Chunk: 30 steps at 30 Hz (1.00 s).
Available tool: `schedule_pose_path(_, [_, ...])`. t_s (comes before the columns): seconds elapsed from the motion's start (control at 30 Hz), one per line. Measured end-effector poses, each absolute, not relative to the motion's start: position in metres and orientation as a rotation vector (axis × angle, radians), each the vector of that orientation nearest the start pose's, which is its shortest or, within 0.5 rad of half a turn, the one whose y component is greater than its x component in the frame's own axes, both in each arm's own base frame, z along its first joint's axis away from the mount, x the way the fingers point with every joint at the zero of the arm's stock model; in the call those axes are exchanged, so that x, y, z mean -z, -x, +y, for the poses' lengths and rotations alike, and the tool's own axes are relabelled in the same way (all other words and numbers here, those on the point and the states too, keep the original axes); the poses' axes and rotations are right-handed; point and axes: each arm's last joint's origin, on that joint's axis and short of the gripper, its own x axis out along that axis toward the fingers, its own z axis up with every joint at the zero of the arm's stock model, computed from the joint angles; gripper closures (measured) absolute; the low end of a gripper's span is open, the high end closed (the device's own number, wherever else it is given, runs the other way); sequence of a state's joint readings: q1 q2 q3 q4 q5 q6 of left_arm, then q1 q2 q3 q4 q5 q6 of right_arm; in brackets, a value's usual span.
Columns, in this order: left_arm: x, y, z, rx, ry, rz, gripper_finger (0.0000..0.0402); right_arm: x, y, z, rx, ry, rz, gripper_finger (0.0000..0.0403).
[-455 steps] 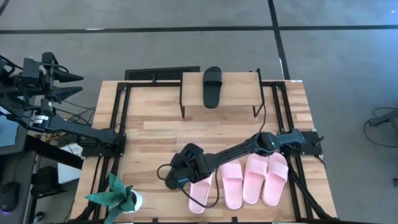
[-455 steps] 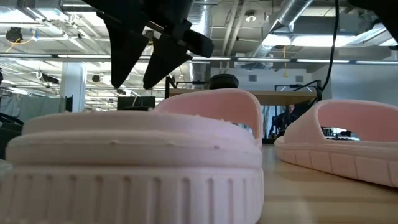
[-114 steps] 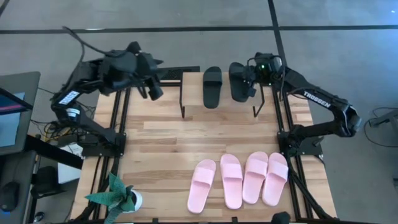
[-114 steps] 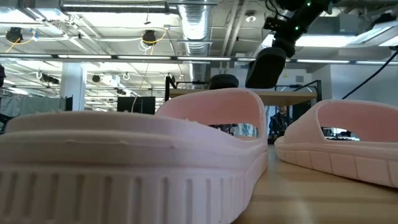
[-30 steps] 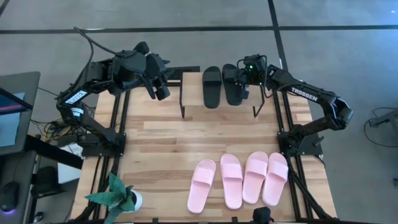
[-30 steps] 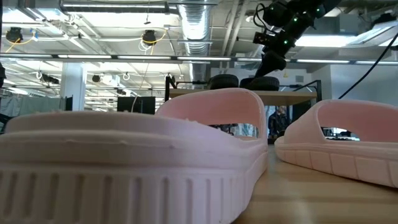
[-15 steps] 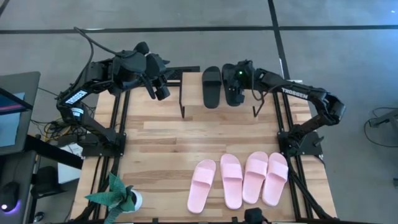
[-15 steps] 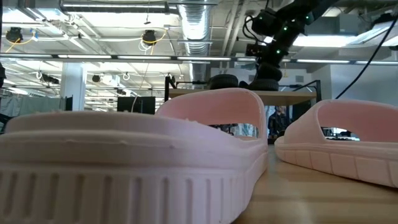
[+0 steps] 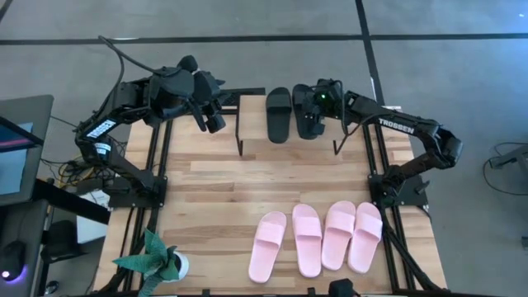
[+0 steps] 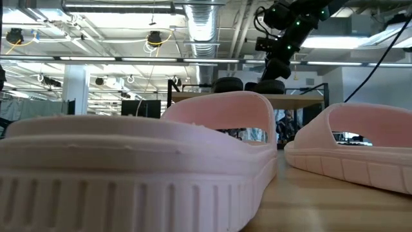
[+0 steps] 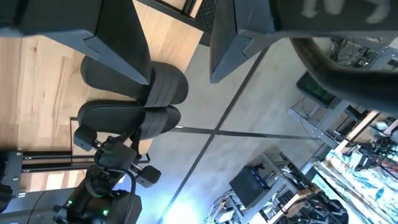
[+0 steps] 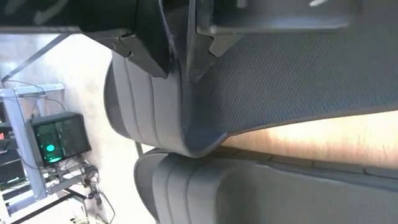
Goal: Pick and place slides into the shelf
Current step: Put the black slipper on the shelf
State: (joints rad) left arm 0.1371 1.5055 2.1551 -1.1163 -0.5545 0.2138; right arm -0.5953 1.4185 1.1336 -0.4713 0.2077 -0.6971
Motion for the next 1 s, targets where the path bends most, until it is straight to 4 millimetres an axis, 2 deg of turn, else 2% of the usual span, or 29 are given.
schedule_pose_path(0.3, [-0.521, -0.240, 0.048, -0.628, -0.301, 0.537, 0.0249, -0.286, -0.245, -0.173, 0.460, 0.458, 0.999, 0.0359])
schedule_pose_path(0.77, [-0.521, -0.240, 0.048, -0.628, -0.301, 0.537, 0.0249, -0.293, -0.248, -0.172, 0.463, 0.467, 0.979, 0.0293])
schedule_pose_path(1.0, [-0.521, -0.240, 0.048, -0.628, -0.302, 0.537, 0.0249, -0.296, -0.249, -0.175, 0.484, 0.477, 0.947, 0.0285])
